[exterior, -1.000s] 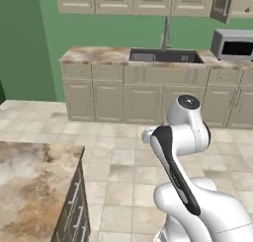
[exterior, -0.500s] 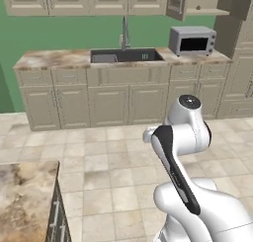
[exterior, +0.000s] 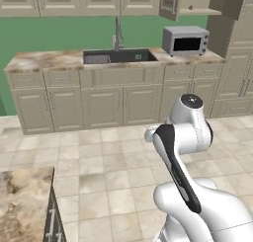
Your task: Pick the avocado and bread from the counter and place them on the plate. Then pick the jam from the cabinet and place it next to the plate. Lastly close the cabinet door.
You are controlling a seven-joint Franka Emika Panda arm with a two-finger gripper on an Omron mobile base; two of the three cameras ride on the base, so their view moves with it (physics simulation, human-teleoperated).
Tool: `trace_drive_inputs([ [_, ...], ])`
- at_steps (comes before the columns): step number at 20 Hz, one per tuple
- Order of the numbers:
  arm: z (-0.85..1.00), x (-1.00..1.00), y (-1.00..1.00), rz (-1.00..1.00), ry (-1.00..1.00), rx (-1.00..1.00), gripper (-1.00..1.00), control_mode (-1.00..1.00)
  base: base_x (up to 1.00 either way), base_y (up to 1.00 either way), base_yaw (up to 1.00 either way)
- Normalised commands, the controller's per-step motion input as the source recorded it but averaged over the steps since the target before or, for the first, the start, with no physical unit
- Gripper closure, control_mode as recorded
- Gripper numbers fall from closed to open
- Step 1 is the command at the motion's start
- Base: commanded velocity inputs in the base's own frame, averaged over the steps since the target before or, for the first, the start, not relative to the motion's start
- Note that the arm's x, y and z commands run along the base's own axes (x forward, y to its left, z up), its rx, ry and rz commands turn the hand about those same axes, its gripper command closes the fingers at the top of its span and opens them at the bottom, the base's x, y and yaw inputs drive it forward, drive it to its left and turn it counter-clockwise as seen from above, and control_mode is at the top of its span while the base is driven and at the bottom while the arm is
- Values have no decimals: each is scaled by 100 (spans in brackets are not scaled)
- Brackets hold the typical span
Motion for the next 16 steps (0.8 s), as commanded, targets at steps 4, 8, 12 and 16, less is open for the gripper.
trace_drive_inputs([
  [4,0,0,0,0,0,0,-100,100,39,-36,0],
  [8,0,0,0,0,0,0,-100,100,42,-45,1],
  [12,0,0,0,0,0,0,-100,100,47,-47,2],
  [16,0,0,0,0,0,0,-100,100,49,-48,2],
])
